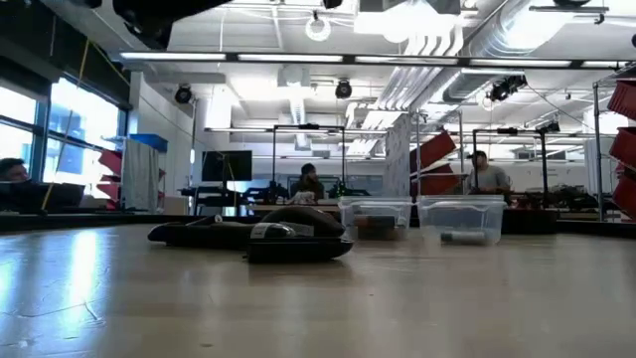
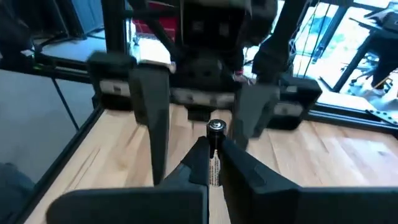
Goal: Insert battery
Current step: Insert the silver battery into the remote battery compartment
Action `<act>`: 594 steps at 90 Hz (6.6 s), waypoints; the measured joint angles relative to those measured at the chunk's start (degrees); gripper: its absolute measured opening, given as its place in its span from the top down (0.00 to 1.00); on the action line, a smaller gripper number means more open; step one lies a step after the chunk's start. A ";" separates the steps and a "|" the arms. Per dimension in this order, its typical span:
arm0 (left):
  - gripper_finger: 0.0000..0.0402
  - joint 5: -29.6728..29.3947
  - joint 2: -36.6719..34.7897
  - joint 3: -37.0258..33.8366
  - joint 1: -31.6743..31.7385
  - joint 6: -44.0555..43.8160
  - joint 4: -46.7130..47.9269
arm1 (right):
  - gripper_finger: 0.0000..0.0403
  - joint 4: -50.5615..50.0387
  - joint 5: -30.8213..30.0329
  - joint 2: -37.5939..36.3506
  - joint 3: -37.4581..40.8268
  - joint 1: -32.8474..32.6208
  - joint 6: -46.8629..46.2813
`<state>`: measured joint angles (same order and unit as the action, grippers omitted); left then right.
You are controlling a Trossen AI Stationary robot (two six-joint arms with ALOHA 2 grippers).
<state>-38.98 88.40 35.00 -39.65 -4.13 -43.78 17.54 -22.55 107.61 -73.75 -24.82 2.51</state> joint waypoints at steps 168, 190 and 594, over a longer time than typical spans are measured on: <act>0.97 6.46 -0.88 11.72 6.33 -14.80 46.28 | 0.69 -24.59 6.31 6.18 -10.82 4.55 -9.77; 0.97 6.91 0.14 11.72 6.18 -14.19 44.01 | 0.72 -23.00 6.24 7.48 -10.82 4.55 -9.57; 0.59 -10.81 -17.02 -22.03 -1.82 -35.72 24.60 | 0.83 15.19 -13.14 18.88 1.85 4.14 -11.37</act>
<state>-49.79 71.37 12.97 -41.47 -39.85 -19.17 32.74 -35.68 126.49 -71.90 -20.68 -8.87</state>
